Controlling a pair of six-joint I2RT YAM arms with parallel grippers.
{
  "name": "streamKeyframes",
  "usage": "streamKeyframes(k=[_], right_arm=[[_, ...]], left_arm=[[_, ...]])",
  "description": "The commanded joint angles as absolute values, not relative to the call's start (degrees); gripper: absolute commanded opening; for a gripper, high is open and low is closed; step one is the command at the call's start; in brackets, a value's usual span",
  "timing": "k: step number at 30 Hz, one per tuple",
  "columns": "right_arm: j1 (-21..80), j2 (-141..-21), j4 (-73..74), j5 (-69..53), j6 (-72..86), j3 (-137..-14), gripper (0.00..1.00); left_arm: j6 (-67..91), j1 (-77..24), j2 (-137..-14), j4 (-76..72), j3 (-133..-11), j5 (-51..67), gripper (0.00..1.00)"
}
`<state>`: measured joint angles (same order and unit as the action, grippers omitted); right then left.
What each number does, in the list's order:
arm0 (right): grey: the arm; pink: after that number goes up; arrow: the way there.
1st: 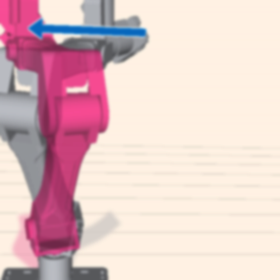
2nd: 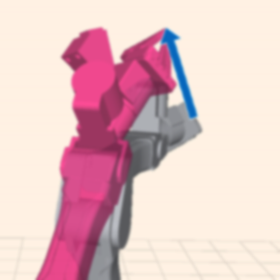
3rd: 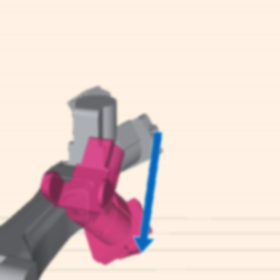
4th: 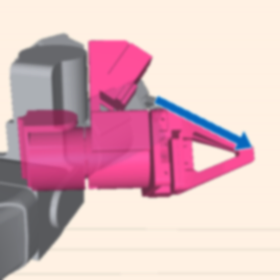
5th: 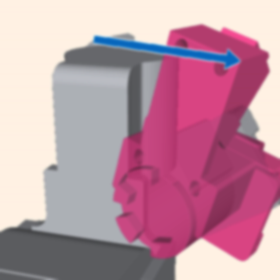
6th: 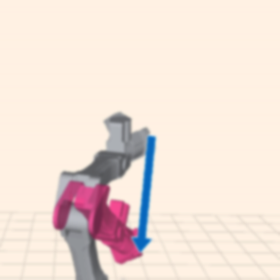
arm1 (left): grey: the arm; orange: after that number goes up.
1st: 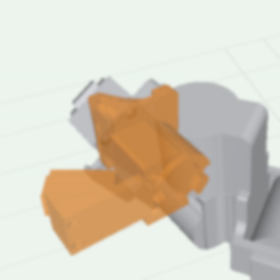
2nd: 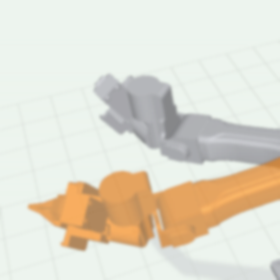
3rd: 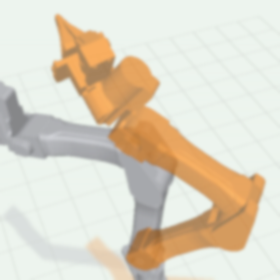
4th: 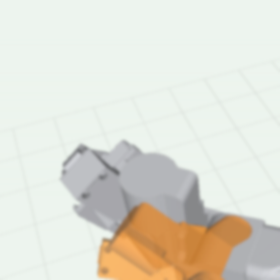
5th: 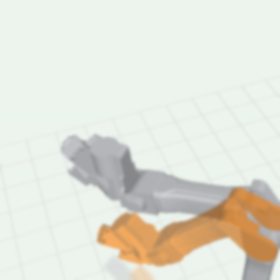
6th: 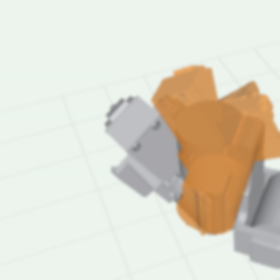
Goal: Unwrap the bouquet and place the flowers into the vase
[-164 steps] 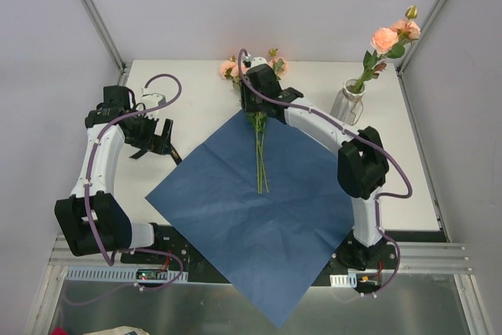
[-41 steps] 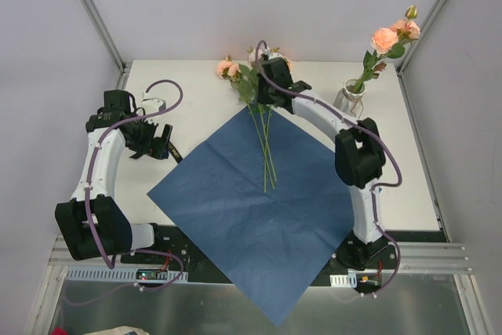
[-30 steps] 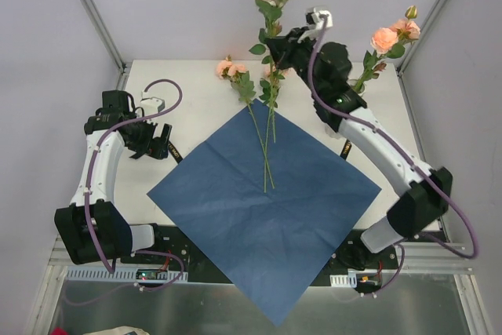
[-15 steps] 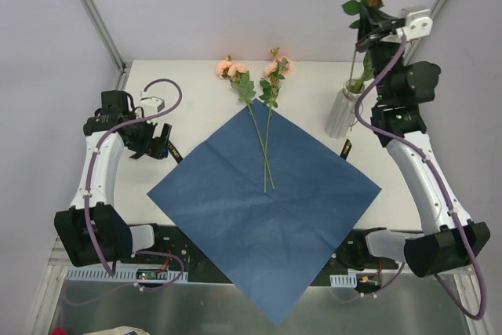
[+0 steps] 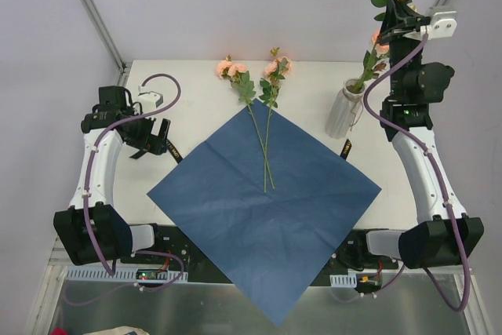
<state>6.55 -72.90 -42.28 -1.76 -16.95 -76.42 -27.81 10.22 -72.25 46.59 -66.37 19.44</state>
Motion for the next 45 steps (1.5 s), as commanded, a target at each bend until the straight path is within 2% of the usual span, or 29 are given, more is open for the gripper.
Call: streamKeyframes(k=[1, 13, 14, 15, 18, 23, 31, 37, 45], right_arm=[[5.45, -74.53, -50.36, -0.7, -13.45, -75.59, 0.01], [5.54, -78.66, -51.42, -1.32, -11.51, -70.23, 0.02], [5.45, -78.75, -50.81, -1.23, -11.95, -69.62, 0.05], [5.45, -78.66, -49.84, -1.23, -12.65, -68.39, 0.18], [5.8, -76.82, -46.08, -1.23, -13.36, -66.45, 0.41], [10.27, -69.71, -36.68, 4.21, -17.66, -63.64, 0.55], [25.74, -61.88, -17.09, 10.46, -18.38, -65.21, 0.61], [33.48, -68.02, -6.34, 14.4, -13.54, -66.89, 0.6], [37.0, -73.56, -5.01, 19.87, -10.99, -66.27, 0.64]], left_arm=[[-27.6, 10.72, -73.3, 48.25, -68.73, 20.74, 0.99], [-27.86, 10.72, -73.56, 48.52, -68.47, 20.48, 0.99], [-27.77, 10.64, -73.48, 48.52, -68.38, 20.57, 0.99], [-27.86, 10.63, -73.3, 48.6, -68.29, 20.48, 0.99], [-28.04, 10.72, -72.95, 48.52, -68.03, 20.57, 0.99], [-28.04, 10.72, -72.42, 48.6, -67.5, 20.74, 0.99], [-27.77, 10.63, -71.9, 48.52, -66.97, 21.27, 0.99], [-27.6, 10.64, -71.81, 48.52, -66.8, 21.18, 0.99], [-28.48, 10.64, -71.1, 48.52, -65.92, 20.48, 0.99]])
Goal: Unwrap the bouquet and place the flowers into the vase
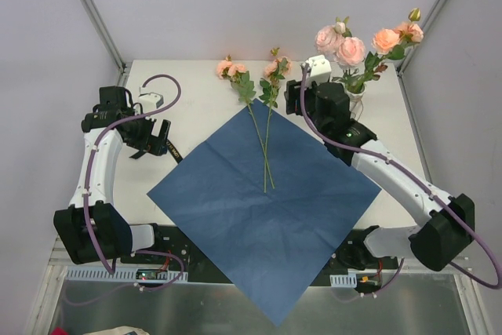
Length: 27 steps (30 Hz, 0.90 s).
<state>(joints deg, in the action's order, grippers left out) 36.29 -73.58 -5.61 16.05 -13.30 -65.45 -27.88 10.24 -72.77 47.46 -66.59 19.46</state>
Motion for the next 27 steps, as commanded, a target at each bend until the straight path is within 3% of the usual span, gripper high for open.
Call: streamKeyframes(k=[1, 7, 13, 23, 27], right_arm=[[37.44, -74.17, -4.84, 19.6, -11.6, -66.88, 0.65], [40.86, -83.22, 3.59, 24.25, -12.3, -74.09, 0.74], [42.8, -93.24, 9.83, 27.06, -6.42, -79.27, 0.76], [41.93, -111.86, 23.46, 26.72, 1.49, -94.47, 0.71], [40.43, -116.62, 24.87, 25.23, 2.81, -98.17, 0.63]], left_arm=[[-28.48, 10.63, -71.28, 48.52, -65.83, 20.39, 0.99], [-28.13, 10.63, -71.89, 48.6, -66.27, 20.83, 0.99], [-28.3, 10.72, -71.98, 48.52, -66.09, 20.48, 0.99], [-28.48, 10.63, -71.89, 48.52, -65.57, 19.6, 0.99], [-28.65, 10.72, -71.9, 48.6, -65.48, 19.51, 0.99]])
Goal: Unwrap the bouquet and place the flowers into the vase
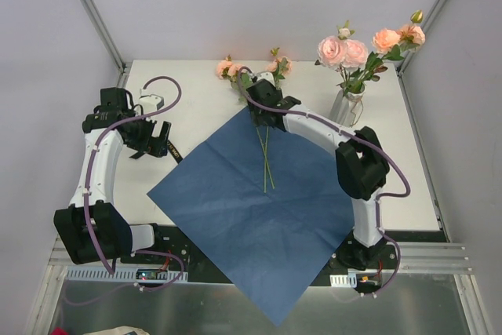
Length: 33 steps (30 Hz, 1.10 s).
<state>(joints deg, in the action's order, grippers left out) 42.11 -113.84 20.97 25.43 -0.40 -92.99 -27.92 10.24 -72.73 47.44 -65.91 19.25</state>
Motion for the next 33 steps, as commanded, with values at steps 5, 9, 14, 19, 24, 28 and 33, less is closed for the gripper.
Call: streamKeyframes(k=[5, 9, 14, 19, 24, 28, 33], right_arm=[[38.32, -122.77, 26.89, 21.71, 4.39, -103.52, 0.56], [37.79, -125.77, 27.33, 20.04, 4.39, -105.99, 0.53], [38.14, -125.77, 22.68, 14.69, 2.73, -104.33, 0.52], [37.97, -128.14, 21.97, 10.12, 0.35, -108.01, 0.52], [37.35, -133.77, 27.24, 7.21, -1.58, -114.87, 0.52], [37.09, -136.4, 29.26, 6.33, -1.67, -117.5, 0.52], [36.83, -138.08, 30.41, 5.98, -1.23, -119.09, 0.49]], left_arm=[[-28.92, 10.72, -72.42, 48.6, -65.65, 19.25, 0.99], [-29.18, 10.72, -73.04, 48.43, -65.74, 19.42, 0.99], [-29.53, 10.72, -73.92, 48.16, -65.22, 19.25, 0.99], [-29.36, 10.64, -75.14, 47.99, -65.56, 19.34, 0.99], [-29.35, 10.72, -75.76, 47.9, -65.83, 19.25, 0.99], [-29.36, 10.63, -75.94, 47.72, -65.83, 18.99, 0.99], [-29.27, 10.72, -76.03, 47.55, -65.74, 18.72, 0.99]])
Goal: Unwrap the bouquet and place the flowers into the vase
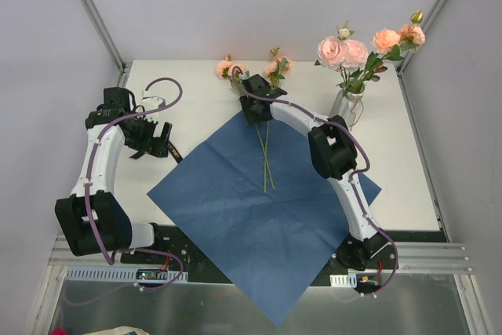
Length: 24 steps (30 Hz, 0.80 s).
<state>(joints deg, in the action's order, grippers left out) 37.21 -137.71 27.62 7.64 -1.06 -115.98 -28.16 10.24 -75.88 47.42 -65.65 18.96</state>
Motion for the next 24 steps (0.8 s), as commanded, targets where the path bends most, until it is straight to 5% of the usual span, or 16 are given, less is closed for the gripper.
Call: streamKeyframes(k=[1, 8, 13, 17, 24], right_arm=[[36.83, -138.08, 30.5, 5.98, -1.23, -119.0, 0.48], [36.83, -139.57, 32.25, 5.8, -0.27, -121.46, 0.21], [36.91, -141.32, 34.36, 5.71, -0.18, -124.27, 0.2], [36.91, -141.15, 35.16, 5.62, 1.31, -124.54, 0.02], [38.14, -130.89, 28.92, 5.01, 2.2, -120.24, 0.01]], left_arm=[[-29.27, 10.64, -76.03, 47.55, -65.83, 18.72, 0.99], [-28.92, 10.63, -75.15, 47.72, -65.92, 18.37, 0.99], [-29.27, 10.72, -73.3, 47.64, -65.3, 17.93, 0.99], [-29.44, 10.81, -71.63, 47.64, -64.69, 17.84, 0.99], [-29.27, 10.81, -70.93, 47.73, -63.9, 17.4, 0.99]])
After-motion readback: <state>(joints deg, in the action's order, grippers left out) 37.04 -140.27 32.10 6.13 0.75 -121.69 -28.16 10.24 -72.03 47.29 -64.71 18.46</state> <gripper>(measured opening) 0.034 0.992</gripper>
